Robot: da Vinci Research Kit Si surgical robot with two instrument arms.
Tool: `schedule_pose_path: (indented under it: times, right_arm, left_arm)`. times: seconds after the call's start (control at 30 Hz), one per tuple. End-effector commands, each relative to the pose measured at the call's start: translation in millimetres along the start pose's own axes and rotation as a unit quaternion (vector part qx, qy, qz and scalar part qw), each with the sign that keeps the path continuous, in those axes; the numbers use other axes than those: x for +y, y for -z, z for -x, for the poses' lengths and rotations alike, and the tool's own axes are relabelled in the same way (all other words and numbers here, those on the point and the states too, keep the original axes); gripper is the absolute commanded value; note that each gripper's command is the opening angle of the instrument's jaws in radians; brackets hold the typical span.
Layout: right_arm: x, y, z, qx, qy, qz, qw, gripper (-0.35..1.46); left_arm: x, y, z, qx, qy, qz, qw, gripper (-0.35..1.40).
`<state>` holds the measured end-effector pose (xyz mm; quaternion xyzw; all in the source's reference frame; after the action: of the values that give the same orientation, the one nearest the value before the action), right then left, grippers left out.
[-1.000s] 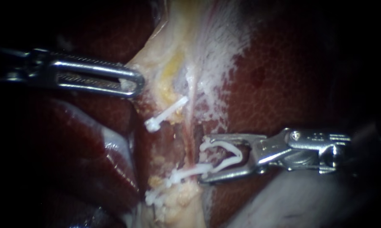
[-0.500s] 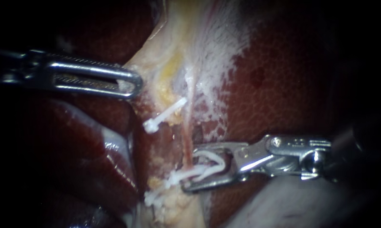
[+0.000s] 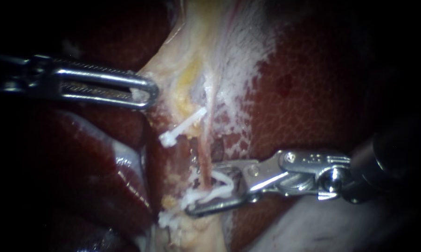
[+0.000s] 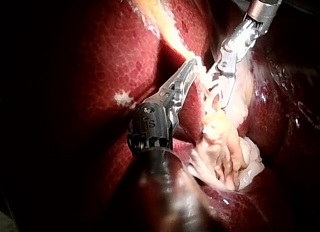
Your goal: Clipping second clip right tube
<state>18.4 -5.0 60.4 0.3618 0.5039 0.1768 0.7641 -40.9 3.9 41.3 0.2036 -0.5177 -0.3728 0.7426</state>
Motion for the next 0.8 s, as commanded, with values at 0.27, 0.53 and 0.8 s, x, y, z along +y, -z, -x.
schedule_pose_path:
  times: [0.27, 0.53, 0.8]
  right_arm:
    - [0.5, 1.0, -0.1, -0.001, -0.031, -0.002, 0.9995, 0.29]
    - [1.5, 2.2, 0.6, 0.002, -0.056, 0.001, 0.9984, -0.35]
    - [1.3, 1.8, 1.7, -0.012, -0.055, 0.005, 0.9984, -0.35]
  left_arm:
    - [0.3, 0.0, -0.1, 0.0, 0.0, 0.0, 1.0, -0.35]
    - [0.5, -0.1, -0.2, 0.0, 0.0, 0.0, 1.0, -0.35]
    - [0.5, 0.0, -0.3, 0.0, 0.0, 0.0, 1.0, -0.35]
